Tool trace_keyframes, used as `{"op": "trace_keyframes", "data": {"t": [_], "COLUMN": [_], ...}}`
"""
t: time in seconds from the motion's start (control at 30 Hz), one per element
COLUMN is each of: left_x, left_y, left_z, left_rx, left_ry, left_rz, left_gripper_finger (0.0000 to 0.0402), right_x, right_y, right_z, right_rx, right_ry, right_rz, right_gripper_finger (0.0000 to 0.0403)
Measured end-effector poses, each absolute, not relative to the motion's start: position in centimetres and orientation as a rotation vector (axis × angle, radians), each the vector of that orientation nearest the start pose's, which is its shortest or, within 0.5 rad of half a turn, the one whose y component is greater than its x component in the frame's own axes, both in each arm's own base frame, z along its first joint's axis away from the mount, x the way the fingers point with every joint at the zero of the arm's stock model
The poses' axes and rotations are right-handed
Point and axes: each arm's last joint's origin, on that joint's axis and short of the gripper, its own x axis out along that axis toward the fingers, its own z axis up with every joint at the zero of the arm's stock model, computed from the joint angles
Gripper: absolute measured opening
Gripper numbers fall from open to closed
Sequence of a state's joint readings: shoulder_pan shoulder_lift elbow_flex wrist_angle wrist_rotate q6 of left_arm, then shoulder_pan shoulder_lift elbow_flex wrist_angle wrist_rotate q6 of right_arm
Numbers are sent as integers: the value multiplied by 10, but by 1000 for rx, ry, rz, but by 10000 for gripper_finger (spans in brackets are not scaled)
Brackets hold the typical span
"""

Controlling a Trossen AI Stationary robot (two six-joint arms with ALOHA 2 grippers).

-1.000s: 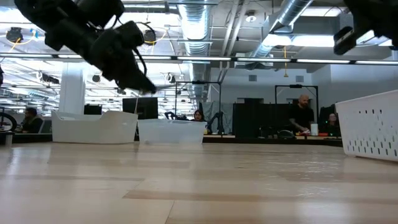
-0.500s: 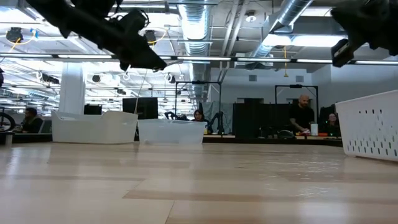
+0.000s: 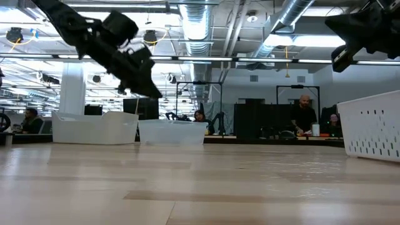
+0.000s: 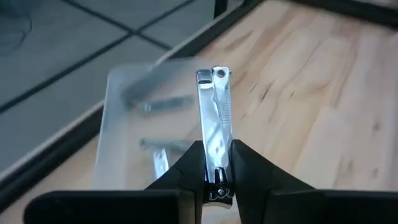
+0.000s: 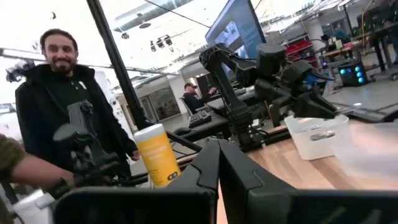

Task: Pick & Place Travel size toiletries
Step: Put the silver nail cutter into the transparent bin, then return to Home Position

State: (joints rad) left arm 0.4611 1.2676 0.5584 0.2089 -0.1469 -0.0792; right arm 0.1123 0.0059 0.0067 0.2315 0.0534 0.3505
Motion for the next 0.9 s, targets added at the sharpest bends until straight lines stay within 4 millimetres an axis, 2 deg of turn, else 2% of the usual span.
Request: {"op": "trace_keyframes", "data": {"t": [0.13, 0.37, 0.57, 0.73, 0.9], "left_x": [227, 244, 251, 251, 249], "left_y": [126, 147, 150, 149, 147], "left_z": [181, 173, 161, 166, 177], "left_rx": [-173, -190, -203, -188, -176], "left_ry": [540, 582, 629, 612, 575], "left_rz": [642, 681, 695, 713, 710], "left_gripper_finger": [48, 50, 69, 113, 183], "right_x": [95, 95, 95, 95, 95], "right_y": [9, 9, 9, 9, 9], "right_z": [188, 187, 187, 187, 187], "right_rx": [429, 462, 462, 462, 462], "right_ry": [-217, -212, -209, -208, -208], "right_rz": [102, 105, 104, 105, 106], "right_gripper_finger": [0, 0, 0, 0, 0]}}
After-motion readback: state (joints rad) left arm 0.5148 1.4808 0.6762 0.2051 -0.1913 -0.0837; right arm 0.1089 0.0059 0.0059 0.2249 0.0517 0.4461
